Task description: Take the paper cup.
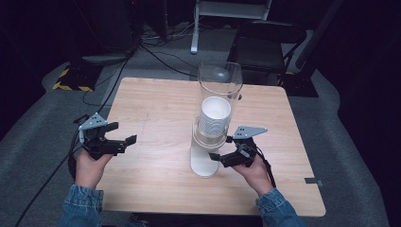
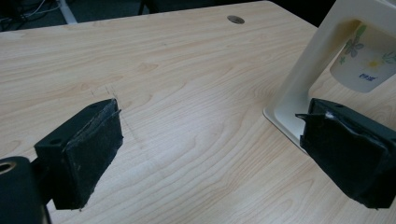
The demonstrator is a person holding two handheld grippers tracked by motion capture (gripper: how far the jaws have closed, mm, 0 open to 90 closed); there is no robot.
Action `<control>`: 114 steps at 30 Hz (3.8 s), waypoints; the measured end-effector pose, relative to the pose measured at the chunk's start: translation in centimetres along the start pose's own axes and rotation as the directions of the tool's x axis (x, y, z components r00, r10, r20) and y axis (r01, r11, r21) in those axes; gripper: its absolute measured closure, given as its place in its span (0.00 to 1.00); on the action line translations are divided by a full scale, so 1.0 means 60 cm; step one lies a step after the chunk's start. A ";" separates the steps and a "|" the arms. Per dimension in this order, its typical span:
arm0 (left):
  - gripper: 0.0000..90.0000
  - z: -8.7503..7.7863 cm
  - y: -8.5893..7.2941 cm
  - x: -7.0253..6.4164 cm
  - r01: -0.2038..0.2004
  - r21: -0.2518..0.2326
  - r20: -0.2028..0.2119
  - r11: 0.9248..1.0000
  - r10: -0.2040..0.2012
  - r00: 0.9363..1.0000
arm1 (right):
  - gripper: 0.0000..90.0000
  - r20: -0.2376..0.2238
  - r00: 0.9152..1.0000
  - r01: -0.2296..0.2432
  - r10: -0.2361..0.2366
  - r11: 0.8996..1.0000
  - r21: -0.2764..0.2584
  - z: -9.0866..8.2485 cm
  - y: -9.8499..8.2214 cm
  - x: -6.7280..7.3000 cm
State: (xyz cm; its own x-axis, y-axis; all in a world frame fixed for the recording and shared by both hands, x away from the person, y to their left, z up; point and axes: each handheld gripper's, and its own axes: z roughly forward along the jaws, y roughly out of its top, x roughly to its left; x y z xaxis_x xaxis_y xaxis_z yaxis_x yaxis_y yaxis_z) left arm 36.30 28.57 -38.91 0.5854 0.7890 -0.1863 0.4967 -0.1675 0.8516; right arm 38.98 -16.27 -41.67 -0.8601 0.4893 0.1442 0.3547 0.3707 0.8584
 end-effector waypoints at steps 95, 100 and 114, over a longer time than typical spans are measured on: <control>0.06 0.033 0.008 0.010 0.005 0.003 0.017 1.000 -0.005 1.000 | 0.39 0.057 0.997 0.045 -0.051 0.994 0.096 0.019 -0.074 0.008; 0.06 0.041 0.011 0.011 0.005 0.008 0.024 1.000 -0.005 1.000 | 0.39 0.068 0.996 0.043 -0.051 0.992 0.115 0.008 -0.077 0.001; 0.06 0.055 0.017 0.009 0.001 0.015 0.040 1.000 -0.001 0.999 | 0.39 0.096 0.995 0.026 -0.038 0.991 0.132 -0.042 -0.073 -0.020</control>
State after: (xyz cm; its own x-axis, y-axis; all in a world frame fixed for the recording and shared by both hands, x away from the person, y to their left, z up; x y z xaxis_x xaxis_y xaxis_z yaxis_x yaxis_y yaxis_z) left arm 39.25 26.89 -39.74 0.6099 0.7651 -0.2066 0.5065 -0.1758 0.8442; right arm 37.56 -20.45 -44.37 -0.8341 0.5480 0.0633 0.3779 0.4840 0.7893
